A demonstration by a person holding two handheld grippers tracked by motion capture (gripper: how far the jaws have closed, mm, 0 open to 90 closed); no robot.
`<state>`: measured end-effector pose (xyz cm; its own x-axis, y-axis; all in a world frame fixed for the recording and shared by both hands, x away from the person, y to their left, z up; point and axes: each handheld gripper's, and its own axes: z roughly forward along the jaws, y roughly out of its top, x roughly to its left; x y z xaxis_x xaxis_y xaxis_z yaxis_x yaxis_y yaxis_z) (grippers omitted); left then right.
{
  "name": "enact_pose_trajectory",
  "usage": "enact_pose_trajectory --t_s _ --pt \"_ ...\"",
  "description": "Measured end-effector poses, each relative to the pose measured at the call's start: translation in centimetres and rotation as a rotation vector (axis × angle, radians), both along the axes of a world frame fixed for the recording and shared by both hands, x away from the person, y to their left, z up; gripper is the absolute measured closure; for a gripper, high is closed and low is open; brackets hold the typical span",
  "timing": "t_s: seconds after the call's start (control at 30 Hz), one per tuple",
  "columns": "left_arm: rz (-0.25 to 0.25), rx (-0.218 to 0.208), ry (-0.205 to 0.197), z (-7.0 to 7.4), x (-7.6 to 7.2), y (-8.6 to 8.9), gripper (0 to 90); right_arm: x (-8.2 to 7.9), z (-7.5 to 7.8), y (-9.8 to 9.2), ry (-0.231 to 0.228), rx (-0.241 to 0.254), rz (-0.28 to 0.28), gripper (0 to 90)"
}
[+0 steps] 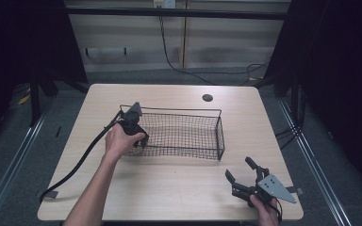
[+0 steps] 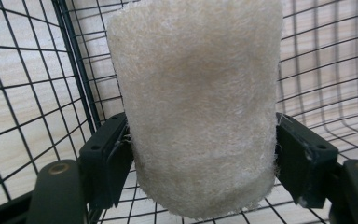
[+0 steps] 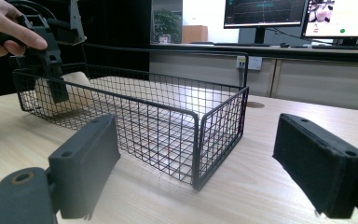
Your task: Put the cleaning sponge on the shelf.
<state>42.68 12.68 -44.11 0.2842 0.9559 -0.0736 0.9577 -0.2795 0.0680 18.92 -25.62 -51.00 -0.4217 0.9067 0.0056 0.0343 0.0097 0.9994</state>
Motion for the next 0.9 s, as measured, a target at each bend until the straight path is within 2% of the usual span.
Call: enact_pose_trajectory --t_s 0.1,0.23,0.4,0.43,0.53,0.67,0.9 --pt "-0.015 -0.006 -0.002 -0.1 -0.07 -0.14 27.1 0.02 0.0 -0.01 -0.001 0.0 0.0 13.5" --pt "0.002 -0.004 0.008 -0.34 0.03 -0.14 27.0 0.0 0.0 0.0 0.0 0.001 0.0 13.5" --pt "0.0 -0.004 0.032 -0.67 0.02 -0.32 26.8 0.0 0.0 0.0 0.0 0.0 0.0 13.5" --pt "0.009 -0.005 0.022 -0.67 -0.03 -0.36 26.6 0.01 0.0 -0.01 -0.001 0.0 0.0 13.5" --pt "-0.004 -0.011 0.038 -0.66 0.01 -0.29 26.1 0.02 0.0 -0.01 -0.001 0.0 0.001 13.5" --pt "-0.004 -0.033 0.039 -0.55 0.03 -0.23 24.3 0.02 0.0 -0.01 -0.001 0.0 0.001 13.5" --pt "-0.013 -0.039 0.056 -0.56 0.04 -0.24 22.3 0.02 0.0 -0.01 -0.001 -0.001 0.001 13.5"
